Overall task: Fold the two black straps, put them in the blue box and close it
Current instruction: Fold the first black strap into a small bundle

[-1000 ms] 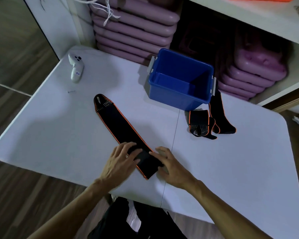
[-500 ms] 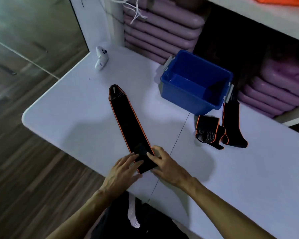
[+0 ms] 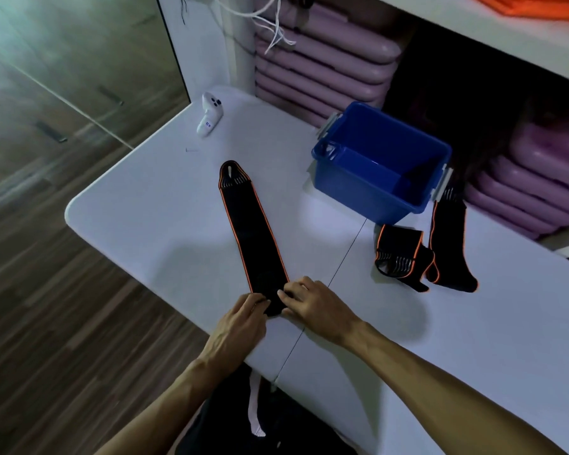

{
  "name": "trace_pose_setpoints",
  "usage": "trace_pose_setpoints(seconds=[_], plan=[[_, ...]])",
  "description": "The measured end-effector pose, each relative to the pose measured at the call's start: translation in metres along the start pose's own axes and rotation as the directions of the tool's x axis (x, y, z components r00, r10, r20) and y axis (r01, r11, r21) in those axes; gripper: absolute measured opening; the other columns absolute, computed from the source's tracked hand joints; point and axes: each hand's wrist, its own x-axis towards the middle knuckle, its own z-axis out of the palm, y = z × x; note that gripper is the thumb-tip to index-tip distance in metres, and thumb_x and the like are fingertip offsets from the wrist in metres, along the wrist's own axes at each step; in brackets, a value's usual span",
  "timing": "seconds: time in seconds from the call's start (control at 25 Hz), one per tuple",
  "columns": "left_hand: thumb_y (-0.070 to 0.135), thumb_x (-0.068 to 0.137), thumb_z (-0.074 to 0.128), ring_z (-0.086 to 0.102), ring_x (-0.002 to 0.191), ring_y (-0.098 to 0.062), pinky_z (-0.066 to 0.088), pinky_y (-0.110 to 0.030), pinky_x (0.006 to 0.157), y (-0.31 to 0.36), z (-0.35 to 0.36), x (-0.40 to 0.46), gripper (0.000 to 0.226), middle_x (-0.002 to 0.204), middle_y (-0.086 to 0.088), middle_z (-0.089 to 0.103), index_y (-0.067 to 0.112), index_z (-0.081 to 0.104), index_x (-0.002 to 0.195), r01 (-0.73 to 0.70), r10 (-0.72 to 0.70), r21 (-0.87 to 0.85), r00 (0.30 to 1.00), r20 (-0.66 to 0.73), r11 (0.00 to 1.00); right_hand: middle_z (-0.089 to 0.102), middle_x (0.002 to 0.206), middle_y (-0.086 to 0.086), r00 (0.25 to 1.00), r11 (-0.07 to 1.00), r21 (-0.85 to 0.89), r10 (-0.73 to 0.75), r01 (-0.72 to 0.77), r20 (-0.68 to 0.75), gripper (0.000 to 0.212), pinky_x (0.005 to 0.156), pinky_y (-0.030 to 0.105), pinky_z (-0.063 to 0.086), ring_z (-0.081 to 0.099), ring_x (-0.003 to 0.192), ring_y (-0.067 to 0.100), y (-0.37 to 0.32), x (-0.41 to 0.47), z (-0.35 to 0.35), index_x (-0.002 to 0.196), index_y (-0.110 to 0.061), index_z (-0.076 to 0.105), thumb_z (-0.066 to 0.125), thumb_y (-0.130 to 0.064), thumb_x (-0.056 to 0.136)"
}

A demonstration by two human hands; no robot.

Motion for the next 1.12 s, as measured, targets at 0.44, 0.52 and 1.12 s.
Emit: trace_pose_setpoints(seconds=[0.44, 0.52, 1.12], plan=[[0.030, 0.096, 0.032, 0.062, 0.088, -0.024, 0.046, -0.029, 0.077, -0.002, -0.002, 0.032, 0.040, 0.097, -0.008, 0.068, 0.007, 0.063, 0.106, 0.327, -0.356, -0.228, 0.930, -0.095, 0.917, 0.063, 0.088, 0.011, 0.917, 0.796, 0.458, 0.317, -0.397, 0.243, 0.031, 0.074, 0.040, 0.049, 0.057, 0.080, 0.025, 0.000, 0.040, -0.022, 0.090, -0.003, 0.060, 0.044, -0.026, 0.104], [0.024, 0.097, 0.039, 0.063, 0.083, -0.025, 0.046, -0.031, 0.072, -0.004, -0.003, 0.039, 0.030, 0.095, -0.008, 0.069, 0.008, 0.064, 0.104, 0.380, -0.416, -0.251, 0.903, -0.109, 0.890, 0.065, 0.086, 0.010, 0.875, 0.711, 0.509, 0.382, -0.484, 0.299, 0.033, 0.073, 0.042, 0.050, 0.060, 0.077, 0.025, 0.005, 0.046, -0.022, 0.090, -0.004, 0.060, 0.045, -0.030, 0.103], [0.013, 0.094, 0.042, 0.050, 0.065, -0.021, 0.034, -0.030, 0.058, 0.001, 0.003, 0.037, 0.013, 0.083, -0.004, 0.055, 0.010, 0.055, 0.095, 0.534, -0.560, -0.227, 0.826, -0.067, 0.814, 0.057, 0.107, -0.007, 0.912, 0.667, 0.635, 0.376, -0.389, 0.163, 0.035, 0.084, 0.004, 0.038, 0.050, 0.093, -0.002, -0.011, 0.033, -0.012, 0.131, -0.021, 0.057, 0.055, -0.035, 0.099]])
